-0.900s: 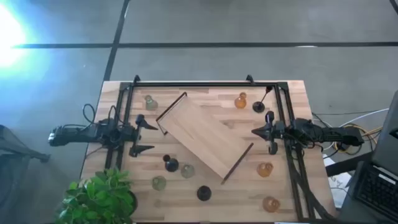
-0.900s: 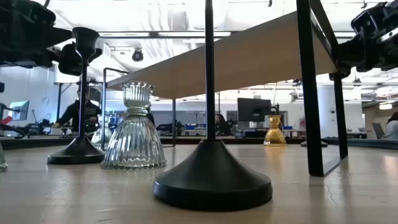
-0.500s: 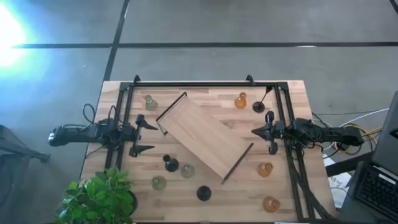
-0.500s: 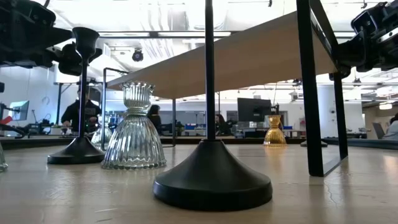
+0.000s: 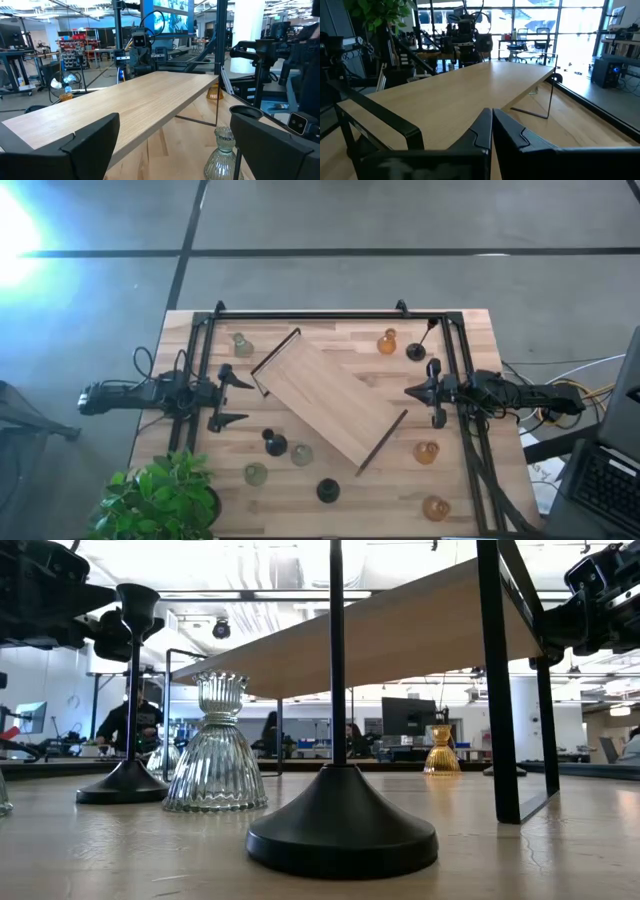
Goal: Pick & Place candle stick holders
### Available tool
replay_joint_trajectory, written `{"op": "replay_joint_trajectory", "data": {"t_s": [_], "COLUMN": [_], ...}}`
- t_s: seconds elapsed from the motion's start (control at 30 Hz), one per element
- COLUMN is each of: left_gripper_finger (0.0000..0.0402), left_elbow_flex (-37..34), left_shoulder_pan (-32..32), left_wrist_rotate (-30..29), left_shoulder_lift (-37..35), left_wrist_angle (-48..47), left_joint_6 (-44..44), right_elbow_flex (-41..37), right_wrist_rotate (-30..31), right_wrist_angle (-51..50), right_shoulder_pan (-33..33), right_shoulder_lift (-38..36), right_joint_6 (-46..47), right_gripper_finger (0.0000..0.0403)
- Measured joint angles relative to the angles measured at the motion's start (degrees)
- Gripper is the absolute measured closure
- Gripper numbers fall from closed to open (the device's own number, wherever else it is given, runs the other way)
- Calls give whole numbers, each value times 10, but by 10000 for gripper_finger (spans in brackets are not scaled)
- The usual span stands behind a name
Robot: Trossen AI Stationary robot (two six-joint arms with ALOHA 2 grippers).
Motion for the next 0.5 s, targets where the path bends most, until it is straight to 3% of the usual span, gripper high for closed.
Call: {"op": "replay_joint_trajectory", "data": {"t_s": [0.37, 0.5], "left_gripper_finger": [19, 19], "left_elbow_flex": [0, 0], "left_shoulder_pan": [0, 0], "left_wrist_rotate": [0, 0], "left_shoulder_lift": [0, 0], "left_wrist_angle": [0, 0], "left_joint_6": [0, 0], "right_elbow_flex": [0, 0], "right_wrist_rotate": [0, 1], "right_wrist_angle": [19, 157], "right_shoulder_pan": [0, 0], "right_shoulder_lift": [0, 1], "right_joint_6": [0, 22], "right_gripper_finger": [394, 394]}}
